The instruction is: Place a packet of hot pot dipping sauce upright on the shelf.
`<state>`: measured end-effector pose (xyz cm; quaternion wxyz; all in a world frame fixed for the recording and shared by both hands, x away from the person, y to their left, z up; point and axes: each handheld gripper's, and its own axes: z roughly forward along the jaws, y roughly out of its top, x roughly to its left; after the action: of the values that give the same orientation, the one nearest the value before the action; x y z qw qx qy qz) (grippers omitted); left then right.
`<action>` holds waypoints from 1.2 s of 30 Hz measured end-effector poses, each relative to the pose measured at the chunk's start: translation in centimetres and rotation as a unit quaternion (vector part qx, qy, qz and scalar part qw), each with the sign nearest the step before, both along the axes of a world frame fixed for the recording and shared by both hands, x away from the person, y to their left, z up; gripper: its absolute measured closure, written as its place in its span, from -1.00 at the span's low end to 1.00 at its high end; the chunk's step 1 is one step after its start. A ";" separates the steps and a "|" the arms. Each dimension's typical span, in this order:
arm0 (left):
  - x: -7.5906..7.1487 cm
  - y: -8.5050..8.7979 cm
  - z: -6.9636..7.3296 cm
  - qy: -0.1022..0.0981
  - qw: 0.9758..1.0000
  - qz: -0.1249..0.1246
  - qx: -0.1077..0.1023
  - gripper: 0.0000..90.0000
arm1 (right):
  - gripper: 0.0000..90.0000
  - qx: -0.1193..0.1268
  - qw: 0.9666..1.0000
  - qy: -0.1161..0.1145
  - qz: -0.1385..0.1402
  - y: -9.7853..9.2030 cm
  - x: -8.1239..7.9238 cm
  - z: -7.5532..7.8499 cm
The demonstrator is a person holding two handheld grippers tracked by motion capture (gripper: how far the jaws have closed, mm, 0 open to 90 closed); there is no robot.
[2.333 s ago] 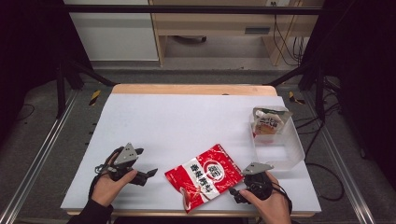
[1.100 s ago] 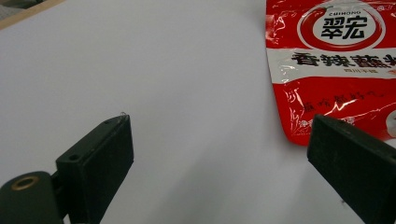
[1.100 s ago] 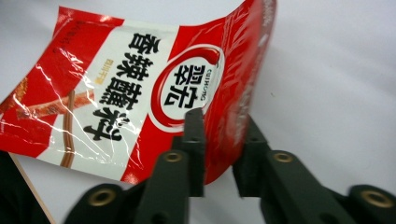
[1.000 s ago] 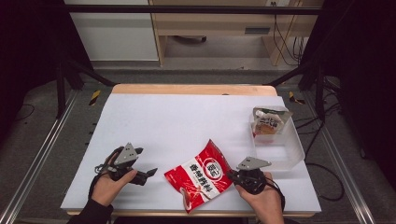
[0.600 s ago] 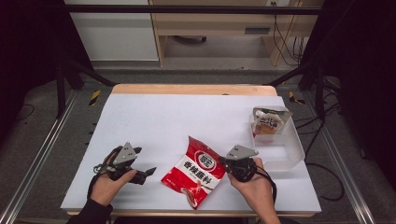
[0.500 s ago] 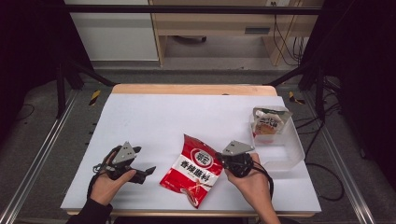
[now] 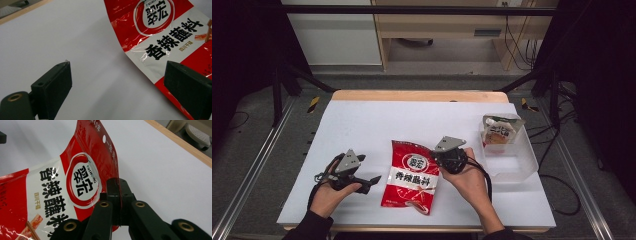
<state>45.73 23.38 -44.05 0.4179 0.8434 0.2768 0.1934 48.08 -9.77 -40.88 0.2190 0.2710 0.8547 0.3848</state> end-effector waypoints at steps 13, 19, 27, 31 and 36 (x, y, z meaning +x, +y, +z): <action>3.4 -1.9 2.8 0.029 0.998 -0.048 0.026 -0.65 | 1.00 0.003 0.999 -0.028 0.024 1.4 0.8 1.5; 4.1 -1.9 4.0 0.025 0.998 -0.054 0.028 -0.45 | 1.00 -0.003 0.999 -0.036 0.030 1.9 0.7 2.3; 4.1 -1.4 4.2 0.031 0.998 -0.051 0.034 -0.47 | 1.00 -0.008 0.998 -0.043 0.041 2.4 0.4 3.0; 4.4 -1.5 4.0 0.034 0.997 -0.061 0.039 -0.43 | 1.00 -0.005 0.997 -0.049 0.051 2.9 0.2 3.4; 5.0 -1.6 3.9 0.038 0.997 -0.067 0.028 -0.23 | 1.00 0.003 0.997 -0.054 0.057 3.0 0.0 4.1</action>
<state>50.74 21.74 -40.18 0.3954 0.8781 0.2297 0.1408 48.10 -6.74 -36.82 0.2417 0.2012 0.8546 0.4131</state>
